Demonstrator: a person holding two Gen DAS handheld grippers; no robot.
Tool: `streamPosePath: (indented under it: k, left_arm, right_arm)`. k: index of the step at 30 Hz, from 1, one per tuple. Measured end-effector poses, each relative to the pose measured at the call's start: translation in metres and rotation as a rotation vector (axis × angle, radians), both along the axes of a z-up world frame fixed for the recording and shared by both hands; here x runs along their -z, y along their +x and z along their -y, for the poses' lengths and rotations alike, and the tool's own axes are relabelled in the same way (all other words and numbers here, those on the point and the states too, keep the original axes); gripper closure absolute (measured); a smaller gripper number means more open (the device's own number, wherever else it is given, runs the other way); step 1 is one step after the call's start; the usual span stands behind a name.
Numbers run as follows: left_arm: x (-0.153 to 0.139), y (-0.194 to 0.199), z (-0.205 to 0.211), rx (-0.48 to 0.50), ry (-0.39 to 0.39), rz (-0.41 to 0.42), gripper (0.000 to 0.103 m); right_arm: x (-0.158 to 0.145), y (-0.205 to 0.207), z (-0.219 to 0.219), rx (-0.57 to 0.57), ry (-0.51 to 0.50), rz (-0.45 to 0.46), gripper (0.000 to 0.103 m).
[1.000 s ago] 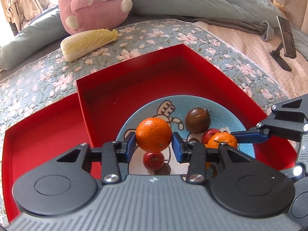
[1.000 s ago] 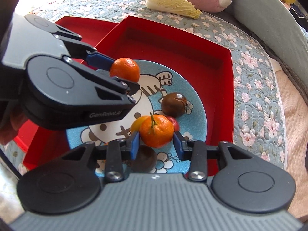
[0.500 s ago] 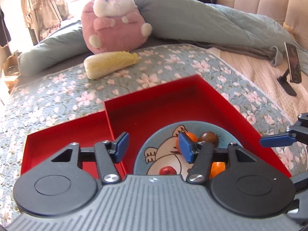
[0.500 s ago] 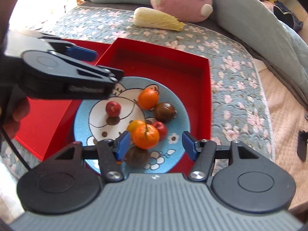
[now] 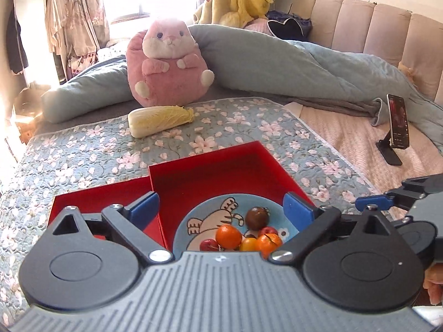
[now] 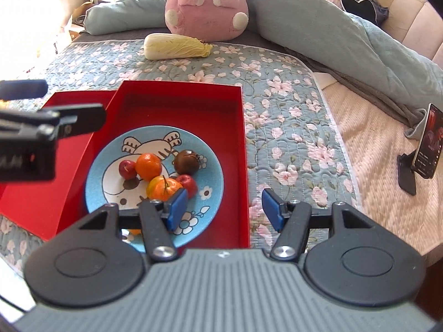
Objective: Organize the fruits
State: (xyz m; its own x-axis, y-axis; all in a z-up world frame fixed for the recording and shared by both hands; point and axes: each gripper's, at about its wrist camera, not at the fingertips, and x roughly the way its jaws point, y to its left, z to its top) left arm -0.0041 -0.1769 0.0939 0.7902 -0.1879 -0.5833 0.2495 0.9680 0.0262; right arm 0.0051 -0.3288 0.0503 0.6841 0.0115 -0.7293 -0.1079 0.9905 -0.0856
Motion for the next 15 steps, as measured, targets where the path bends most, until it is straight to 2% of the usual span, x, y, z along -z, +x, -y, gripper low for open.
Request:
streamPosePath:
  k: [3, 8, 13, 15]
  left_arm:
    - [0.001, -0.015, 0.011, 0.000, 0.018, -0.005, 0.005]
    - [0.007, -0.024, 0.009, -0.077, -0.026, -0.058, 0.004]
    - [0.007, -0.024, 0.004, -0.163, 0.066, 0.002, 0.001]
    - [0.007, -0.020, -0.004, -0.192, 0.076, 0.000, 0.000]
  right_arm:
    - [-0.002, -0.005, 0.001, 0.006, 0.004, 0.004, 0.041]
    - [-0.001, -0.008, 0.000, 0.004, -0.012, -0.011, 0.041]
    - [0.001, -0.011, 0.005, 0.036, 0.000, -0.023, 0.041]
    - [0.002, -0.011, 0.007, 0.043, -0.002, -0.027, 0.041]
